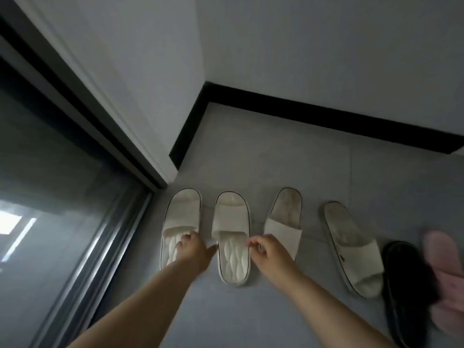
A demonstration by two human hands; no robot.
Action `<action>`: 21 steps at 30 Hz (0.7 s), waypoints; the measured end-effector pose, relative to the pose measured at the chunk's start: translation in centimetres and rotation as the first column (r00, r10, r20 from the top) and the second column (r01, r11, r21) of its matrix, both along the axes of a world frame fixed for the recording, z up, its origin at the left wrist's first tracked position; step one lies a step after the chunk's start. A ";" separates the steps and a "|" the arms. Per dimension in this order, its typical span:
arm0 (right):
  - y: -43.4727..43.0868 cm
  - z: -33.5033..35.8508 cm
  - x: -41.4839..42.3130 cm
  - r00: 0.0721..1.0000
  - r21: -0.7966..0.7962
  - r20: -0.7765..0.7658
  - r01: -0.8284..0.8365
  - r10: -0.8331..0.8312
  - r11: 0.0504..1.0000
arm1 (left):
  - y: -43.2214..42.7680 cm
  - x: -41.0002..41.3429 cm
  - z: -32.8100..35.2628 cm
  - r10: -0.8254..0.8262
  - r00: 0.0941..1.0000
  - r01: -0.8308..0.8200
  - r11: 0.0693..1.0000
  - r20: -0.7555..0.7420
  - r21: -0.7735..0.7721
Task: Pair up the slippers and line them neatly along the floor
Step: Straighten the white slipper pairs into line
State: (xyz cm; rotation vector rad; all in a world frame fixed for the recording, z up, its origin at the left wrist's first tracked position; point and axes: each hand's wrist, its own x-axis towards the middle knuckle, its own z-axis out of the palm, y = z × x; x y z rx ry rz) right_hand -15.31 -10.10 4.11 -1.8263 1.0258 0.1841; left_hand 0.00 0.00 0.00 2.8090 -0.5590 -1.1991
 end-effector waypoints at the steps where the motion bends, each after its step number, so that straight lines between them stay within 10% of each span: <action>1: -0.7 -2.6 0.9 1.000 -0.036 -0.007 -0.017 0.017 0.999 | -0.7 0.2 -2.1 -0.010 1.000 0.009 0.999 0.015 0.047; 8: -2.3 -13.0 5.4 0.952 -0.198 -0.285 -0.172 0.112 0.965 | -1.6 2.2 -9.5 0.059 0.986 -0.055 0.998 0.155 -0.032; 21: -0.1 -14.4 9.5 0.983 -0.099 -0.052 -0.182 0.178 0.978 | 0.9 7.7 -8.7 0.044 0.931 0.081 0.943 0.363 -0.322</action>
